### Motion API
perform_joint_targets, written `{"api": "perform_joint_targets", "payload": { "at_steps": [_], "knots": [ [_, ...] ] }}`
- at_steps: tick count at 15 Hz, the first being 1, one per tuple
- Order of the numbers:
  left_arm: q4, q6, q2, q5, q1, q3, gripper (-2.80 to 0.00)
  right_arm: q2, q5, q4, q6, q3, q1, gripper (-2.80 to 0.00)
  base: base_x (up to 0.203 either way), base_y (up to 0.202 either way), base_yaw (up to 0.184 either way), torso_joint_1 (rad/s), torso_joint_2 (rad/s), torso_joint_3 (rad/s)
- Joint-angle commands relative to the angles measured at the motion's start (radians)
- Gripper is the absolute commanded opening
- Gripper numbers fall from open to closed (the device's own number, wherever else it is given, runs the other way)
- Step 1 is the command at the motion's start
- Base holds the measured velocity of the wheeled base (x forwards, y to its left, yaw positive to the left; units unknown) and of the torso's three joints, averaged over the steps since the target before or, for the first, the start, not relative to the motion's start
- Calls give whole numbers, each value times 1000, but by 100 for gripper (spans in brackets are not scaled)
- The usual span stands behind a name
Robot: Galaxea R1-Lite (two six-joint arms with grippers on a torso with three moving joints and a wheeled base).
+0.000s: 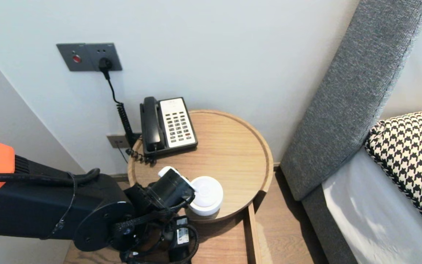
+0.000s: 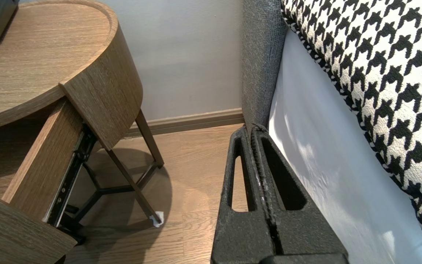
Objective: Take the remote control out of the drawer one by one and place them on the table
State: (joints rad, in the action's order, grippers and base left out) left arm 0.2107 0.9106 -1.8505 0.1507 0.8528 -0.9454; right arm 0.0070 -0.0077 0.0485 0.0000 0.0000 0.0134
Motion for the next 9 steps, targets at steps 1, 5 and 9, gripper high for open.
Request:
{"api": "perform_joint_targets", "payload": {
  "at_steps": [1,5,9],
  "knots": [
    [-18,7,-17,1,-1,10,0,1,0,1,0,26,0,-280,0,0,0,0,0,0],
    [-30,-9,-26,1,2,9,0,1,0,1,0,26,0,-280,0,0,0,0,0,0],
    [-64,-9,-42,6,11,45,0,1,0,1,0,26,0,-280,0,0,0,0,0,0]
  ]
}}
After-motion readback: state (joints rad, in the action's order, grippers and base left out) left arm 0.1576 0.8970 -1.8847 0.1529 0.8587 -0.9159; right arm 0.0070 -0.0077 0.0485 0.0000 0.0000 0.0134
